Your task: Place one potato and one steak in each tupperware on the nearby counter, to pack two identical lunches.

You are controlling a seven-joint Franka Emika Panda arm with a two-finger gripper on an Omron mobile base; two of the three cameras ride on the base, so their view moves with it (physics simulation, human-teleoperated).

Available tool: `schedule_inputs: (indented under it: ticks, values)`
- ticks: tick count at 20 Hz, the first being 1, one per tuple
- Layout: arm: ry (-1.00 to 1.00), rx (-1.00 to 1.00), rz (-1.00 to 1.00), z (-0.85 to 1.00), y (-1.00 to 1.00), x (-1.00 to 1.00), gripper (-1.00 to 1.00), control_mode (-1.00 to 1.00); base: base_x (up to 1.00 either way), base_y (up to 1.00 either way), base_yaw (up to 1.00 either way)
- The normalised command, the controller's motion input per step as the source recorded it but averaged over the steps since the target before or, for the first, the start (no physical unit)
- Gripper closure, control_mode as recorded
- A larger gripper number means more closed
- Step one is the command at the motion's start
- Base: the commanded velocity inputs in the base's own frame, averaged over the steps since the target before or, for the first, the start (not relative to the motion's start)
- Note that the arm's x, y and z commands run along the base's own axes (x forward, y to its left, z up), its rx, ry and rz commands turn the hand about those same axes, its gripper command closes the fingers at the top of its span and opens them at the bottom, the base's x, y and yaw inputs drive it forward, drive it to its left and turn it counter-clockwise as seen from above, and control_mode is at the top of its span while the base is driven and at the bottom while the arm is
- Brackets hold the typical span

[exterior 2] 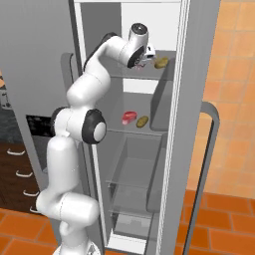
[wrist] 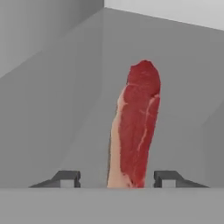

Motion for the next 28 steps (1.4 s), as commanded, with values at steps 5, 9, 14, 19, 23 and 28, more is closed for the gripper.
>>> schedule_inputs:
  ticks: [5, 9, 14, 19, 23, 28]
  values:
    - [0.02, -0.03, 0.0, -1.0, 0.34, -0.47, 1.0, -1.0, 0.0, 0.0, 0.0]
    - [-0.06, 0.01, 0.0, -1.0, 0.01, -0.89, 1.0, -1.0, 0.0, 0.0, 0.0]
    - [-0.12, 0.05, 0.0, -0.66, -0.38, -1.0, 1.0, -1.0, 0.0, 0.0, 0.0]
    - [-0.06, 0.01, 0.03, 0.25, -0.44, -1.0, 1.0, -1.0, 0.0, 0.0, 0.0]
    - [0.05, 0.07, 0.04, 0.11, -0.1, -1.0, 1.0, -1.0, 0.0, 0.0, 0.0]
    - [0.24, -0.01, 0.02, -0.2, 0.23, -1.0, 1.0, -1.0, 0.0, 0.0, 0.0]
